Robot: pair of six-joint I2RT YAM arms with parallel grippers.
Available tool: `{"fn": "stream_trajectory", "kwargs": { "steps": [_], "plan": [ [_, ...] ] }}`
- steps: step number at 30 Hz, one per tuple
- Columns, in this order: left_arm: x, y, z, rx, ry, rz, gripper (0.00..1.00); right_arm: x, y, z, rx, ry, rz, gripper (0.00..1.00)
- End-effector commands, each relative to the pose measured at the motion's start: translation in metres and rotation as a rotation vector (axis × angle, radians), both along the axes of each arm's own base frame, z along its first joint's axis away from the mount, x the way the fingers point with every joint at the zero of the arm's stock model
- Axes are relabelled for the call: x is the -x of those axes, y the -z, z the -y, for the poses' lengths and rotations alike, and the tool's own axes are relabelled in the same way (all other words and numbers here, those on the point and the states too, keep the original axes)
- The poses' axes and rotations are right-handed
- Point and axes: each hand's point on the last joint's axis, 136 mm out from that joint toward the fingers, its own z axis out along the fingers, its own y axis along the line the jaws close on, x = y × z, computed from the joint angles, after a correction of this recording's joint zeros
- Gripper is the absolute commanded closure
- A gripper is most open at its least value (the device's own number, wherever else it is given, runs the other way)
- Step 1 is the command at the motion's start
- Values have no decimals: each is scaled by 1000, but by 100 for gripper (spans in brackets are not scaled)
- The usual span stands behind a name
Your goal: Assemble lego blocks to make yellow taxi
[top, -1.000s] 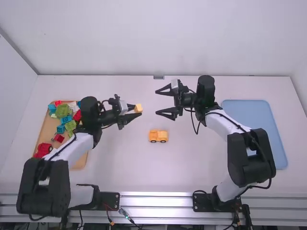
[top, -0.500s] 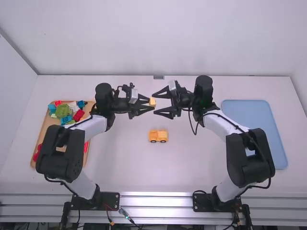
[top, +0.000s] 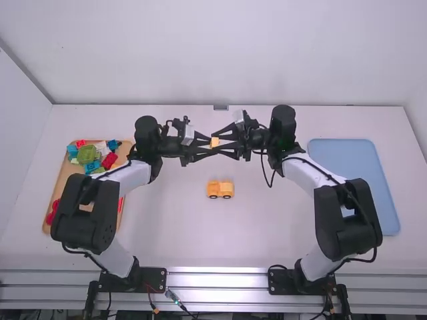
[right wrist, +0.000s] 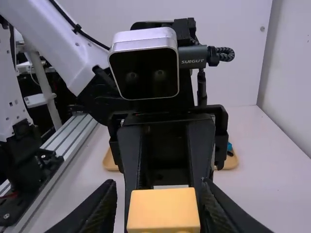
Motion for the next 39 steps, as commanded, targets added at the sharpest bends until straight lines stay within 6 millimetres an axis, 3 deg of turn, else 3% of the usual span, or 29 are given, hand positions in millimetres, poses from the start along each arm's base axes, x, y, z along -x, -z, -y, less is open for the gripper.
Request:
{"fn": "stream_trajectory", "kwargs": {
  "steps": [1, 5, 13, 16, 18, 22, 25, 27, 32, 35, 39],
  "plan": [
    [2, -7, 4, 5, 28, 22, 91, -1, -4, -2, -4, -11, 4, 51],
    [2, -11, 4, 15, 28, 6, 90, 0, -3, -4, -3, -16, 11, 51],
    [7, -13, 4, 17, 55, 15, 87, 0, -3, -4, -3, -14, 12, 69],
    [7, -13, 4, 17, 55, 15, 56, 0, -4, -4, -4, -16, 15, 73],
    [7, -13, 4, 17, 55, 18, 1, 0, -4, -4, -6, -15, 20, 74],
    [6, -8, 4, 10, 53, -29, 1, -4, -8, -2, -14, 4, 52, 77],
    [3, 10, -2, -17, 33, -88, 1, -34, -3, 5, 9, 169, -26, 90],
    [-4, 30, -8, -56, -23, -138, 1, -52, 7, 11, 40, 270, -55, 93],
    [-40, 116, -43, -369, -402, -297, 1, -78, 49, 24, 206, 461, -145, 93],
    [-53, 148, -74, -534, -595, -365, 1, -83, 74, 24, 394, 536, -147, 94],
    [-66, 155, -103, -603, -798, -425, 1, -75, 89, 17, 607, 565, -103, 96]
  ]
}}
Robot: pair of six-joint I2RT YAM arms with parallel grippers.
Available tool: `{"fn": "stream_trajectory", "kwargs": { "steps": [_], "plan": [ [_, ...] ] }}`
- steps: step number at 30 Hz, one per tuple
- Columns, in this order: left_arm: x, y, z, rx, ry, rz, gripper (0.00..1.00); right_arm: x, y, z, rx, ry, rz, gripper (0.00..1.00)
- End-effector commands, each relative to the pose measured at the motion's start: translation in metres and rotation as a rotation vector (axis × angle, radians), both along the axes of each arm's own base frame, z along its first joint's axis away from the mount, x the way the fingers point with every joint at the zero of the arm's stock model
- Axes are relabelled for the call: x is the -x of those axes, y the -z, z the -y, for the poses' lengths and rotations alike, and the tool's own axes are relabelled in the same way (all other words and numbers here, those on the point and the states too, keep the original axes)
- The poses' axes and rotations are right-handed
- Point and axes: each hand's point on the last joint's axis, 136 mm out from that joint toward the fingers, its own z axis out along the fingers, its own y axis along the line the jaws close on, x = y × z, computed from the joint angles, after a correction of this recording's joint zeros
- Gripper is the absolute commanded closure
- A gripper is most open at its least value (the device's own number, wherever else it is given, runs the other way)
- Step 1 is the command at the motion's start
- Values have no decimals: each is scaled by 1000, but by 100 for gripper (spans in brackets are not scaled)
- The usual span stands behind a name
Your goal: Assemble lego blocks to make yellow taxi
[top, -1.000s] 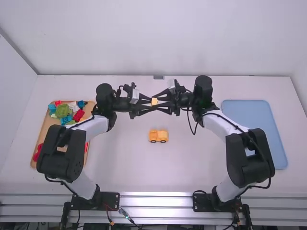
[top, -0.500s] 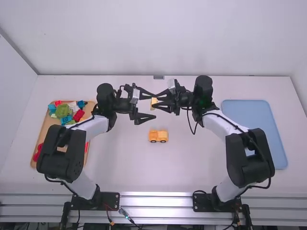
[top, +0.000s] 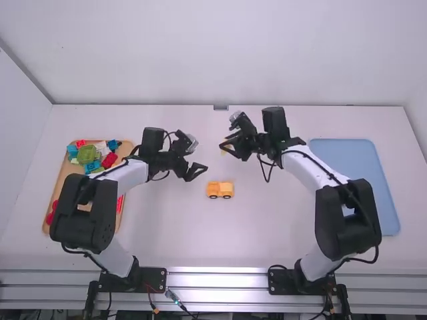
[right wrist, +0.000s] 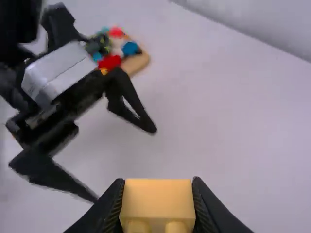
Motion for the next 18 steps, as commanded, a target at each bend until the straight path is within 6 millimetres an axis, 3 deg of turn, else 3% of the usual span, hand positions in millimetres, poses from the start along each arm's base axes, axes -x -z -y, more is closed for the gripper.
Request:
{"fn": "stream_trajectory", "kwargs": {
  "steps": [1, 3, 8, 10, 12, 13, 17, 18],
  "plan": [
    [-23, -1, -43, -163, -204, 36, 1, -16, -5, -4, 195, 4, 171, 96],
    [-22, -10, -50, -172, -219, 54, 1, -10, -3, -9, 252, -19, 182, 95],
    [-10, -54, -79, -157, -311, 160, 1, -5, 14, -28, 358, -58, 190, 94],
    [-5, -65, -96, -152, -401, 175, 1, -3, 21, -34, 378, -79, 182, 96],
    [9, -83, -136, -167, -598, 204, 1, 5, 36, -52, 410, -146, 142, 98],
    [10, -84, -138, -170, -609, 206, 1, 5, 38, -53, 414, -152, 140, 98],
    [44, -108, -182, -161, -826, 294, 1, 30, 61, -77, 515, -353, 107, 99],
    [45, -109, -183, -159, -835, 297, 1, 32, 63, -79, 524, -368, 103, 99]
  ]
}}
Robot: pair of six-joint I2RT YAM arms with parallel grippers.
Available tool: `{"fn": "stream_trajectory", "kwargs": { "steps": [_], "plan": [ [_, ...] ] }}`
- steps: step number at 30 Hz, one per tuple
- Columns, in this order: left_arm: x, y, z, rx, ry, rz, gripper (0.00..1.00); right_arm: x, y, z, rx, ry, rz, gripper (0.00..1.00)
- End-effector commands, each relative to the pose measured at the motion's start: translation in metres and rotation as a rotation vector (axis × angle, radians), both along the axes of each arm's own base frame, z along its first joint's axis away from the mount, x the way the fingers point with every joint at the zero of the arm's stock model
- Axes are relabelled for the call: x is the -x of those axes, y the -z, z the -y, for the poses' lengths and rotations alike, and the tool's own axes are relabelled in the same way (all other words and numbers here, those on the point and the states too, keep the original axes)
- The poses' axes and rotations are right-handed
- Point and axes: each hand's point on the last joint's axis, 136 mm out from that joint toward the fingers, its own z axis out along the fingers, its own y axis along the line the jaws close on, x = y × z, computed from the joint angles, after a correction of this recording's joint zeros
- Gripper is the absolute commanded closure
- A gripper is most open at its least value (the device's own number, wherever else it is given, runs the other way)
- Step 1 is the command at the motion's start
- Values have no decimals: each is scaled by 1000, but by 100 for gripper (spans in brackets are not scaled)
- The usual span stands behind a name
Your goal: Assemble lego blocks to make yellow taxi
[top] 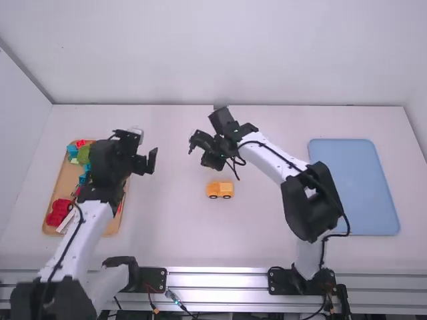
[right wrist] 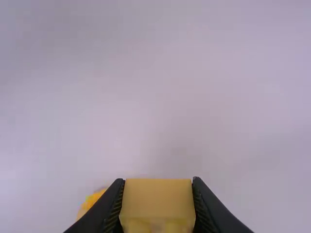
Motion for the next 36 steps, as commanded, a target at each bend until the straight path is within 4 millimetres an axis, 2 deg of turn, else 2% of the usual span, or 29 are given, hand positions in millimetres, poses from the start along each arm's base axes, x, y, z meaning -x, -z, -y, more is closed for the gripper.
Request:
{"fn": "stream_trajectory", "kwargs": {
  "steps": [1, 2, 5, 8, 11, 18, 31, 35, 36],
  "plan": [
    [20, -5, -30, 25, -173, 46, 1, 6, 4, -25, 51, -139, 50, 100],
    [22, -6, -32, 27, -187, 55, 1, 7, 6, -27, 64, -146, 49, 100],
    [41, -15, -47, 54, -261, 136, 1, 16, 32, -37, 182, -184, 50, 100],
    [57, -21, -52, 47, -282, 196, 1, 29, 54, -43, 262, -248, 40, 100],
    [66, -23, -52, 42, -289, 230, 1, 38, 67, -45, 321, -290, 35, 100],
    [72, -20, -50, 42, -286, 246, 1, 39, 78, -52, 354, -257, 56, 99],
    [65, -4, -48, 50, -278, 186, 1, 43, 94, -57, 330, -268, 17, 93],
    [64, -2, -51, 50, -287, 182, 1, 44, 93, -58, 326, -271, 16, 85],
    [63, -1, -51, 50, -284, 181, 1, 44, 93, -59, 325, -270, 17, 79]
  ]
}}
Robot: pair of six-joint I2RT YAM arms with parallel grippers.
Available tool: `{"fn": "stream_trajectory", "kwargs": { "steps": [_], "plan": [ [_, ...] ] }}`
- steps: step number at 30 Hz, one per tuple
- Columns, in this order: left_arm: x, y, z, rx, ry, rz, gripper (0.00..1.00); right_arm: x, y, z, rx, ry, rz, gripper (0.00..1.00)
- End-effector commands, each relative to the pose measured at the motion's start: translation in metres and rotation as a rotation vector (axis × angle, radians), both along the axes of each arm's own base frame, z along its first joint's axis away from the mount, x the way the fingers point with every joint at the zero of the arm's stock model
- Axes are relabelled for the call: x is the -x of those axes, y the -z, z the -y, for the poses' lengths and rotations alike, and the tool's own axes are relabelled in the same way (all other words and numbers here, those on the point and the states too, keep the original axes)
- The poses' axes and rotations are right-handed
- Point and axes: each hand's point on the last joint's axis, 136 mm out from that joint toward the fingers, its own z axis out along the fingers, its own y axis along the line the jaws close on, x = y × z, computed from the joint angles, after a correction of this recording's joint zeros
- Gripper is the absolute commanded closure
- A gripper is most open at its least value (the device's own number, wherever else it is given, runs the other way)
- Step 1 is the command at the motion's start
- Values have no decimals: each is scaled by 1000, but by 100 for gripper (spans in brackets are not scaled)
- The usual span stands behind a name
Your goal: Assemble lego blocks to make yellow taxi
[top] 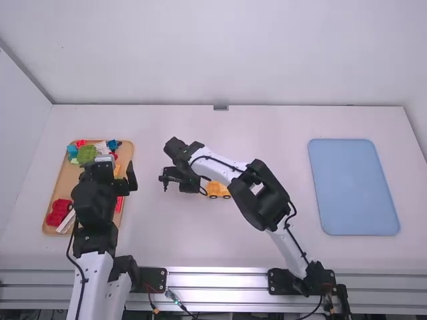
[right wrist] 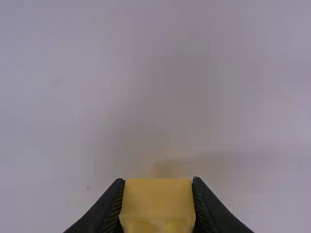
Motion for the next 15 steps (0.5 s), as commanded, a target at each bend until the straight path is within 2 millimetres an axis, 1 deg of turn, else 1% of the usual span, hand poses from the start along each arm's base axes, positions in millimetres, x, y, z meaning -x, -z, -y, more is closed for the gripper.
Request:
{"fn": "stream_trajectory", "kwargs": {
  "steps": [1, 3, 7, 8, 11, 12, 13, 15],
  "plan": [
    [-1, 3, -1, 3, -4, -3, 1, -2, 1, -5, -10, 1, -5, 78],
    [-2, 4, 0, 4, 0, -6, 1, -2, 1, -5, -9, 1, -5, 75],
    [-3, 6, -3, 6, -8, -14, 1, -2, 1, -5, -11, 1, -4, 65],
    [-3, 7, -3, 7, -8, -16, 1, -2, 1, -5, -10, 1, -3, 57],
    [-4, 9, -3, 8, -8, -22, 1, -2, 1, -6, -11, -1, -2, 43],
    [-4, 9, -3, 8, -8, -23, 1, -3, 1, -5, -9, 1, 0, 14],
    [-4, 9, -3, 9, -8, -22, 1, -3, 1, -5, -8, 0, 1, 1],
    [-4, 9, -3, 8, -8, -23, 1, -4, 0, -6, -13, -23, 9, 1]
  ]
}}
